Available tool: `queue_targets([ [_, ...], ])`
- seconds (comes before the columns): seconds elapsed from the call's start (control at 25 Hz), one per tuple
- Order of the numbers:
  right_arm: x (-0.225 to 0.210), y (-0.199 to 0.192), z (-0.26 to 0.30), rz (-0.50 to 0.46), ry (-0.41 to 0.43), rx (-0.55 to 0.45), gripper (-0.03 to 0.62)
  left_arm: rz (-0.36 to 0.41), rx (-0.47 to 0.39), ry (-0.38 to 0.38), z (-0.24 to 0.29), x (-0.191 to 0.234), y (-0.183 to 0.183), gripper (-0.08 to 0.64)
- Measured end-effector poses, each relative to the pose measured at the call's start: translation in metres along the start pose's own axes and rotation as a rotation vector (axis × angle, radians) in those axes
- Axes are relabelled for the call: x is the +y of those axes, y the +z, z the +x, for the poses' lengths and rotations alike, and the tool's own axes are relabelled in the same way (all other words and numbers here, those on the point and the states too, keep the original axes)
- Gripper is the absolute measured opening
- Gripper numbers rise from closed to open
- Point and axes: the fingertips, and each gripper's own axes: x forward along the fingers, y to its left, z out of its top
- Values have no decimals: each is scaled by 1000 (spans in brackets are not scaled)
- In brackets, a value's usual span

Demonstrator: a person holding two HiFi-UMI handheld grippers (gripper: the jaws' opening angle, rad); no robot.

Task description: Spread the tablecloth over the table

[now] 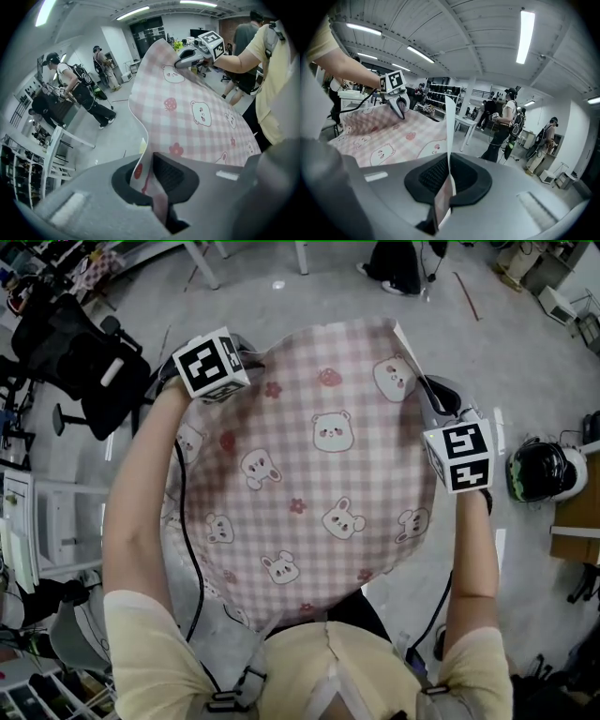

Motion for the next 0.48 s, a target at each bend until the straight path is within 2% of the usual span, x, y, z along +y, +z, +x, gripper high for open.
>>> queue_targets([
  [0.12,4,11,-6,6,20,30,11,11,33,-54,-5,-3,0,20],
  [0.24,7,33,-25,-10,28,44,11,17,51,-74,-19,-8,2,21],
  [0.36,7,38,-28,-21,16,44,11,16,62,-76,-14,-8,1,23],
  [0.48,8,30,-19,-2,12,55,11,34,81,-44,1,-1,0,23],
])
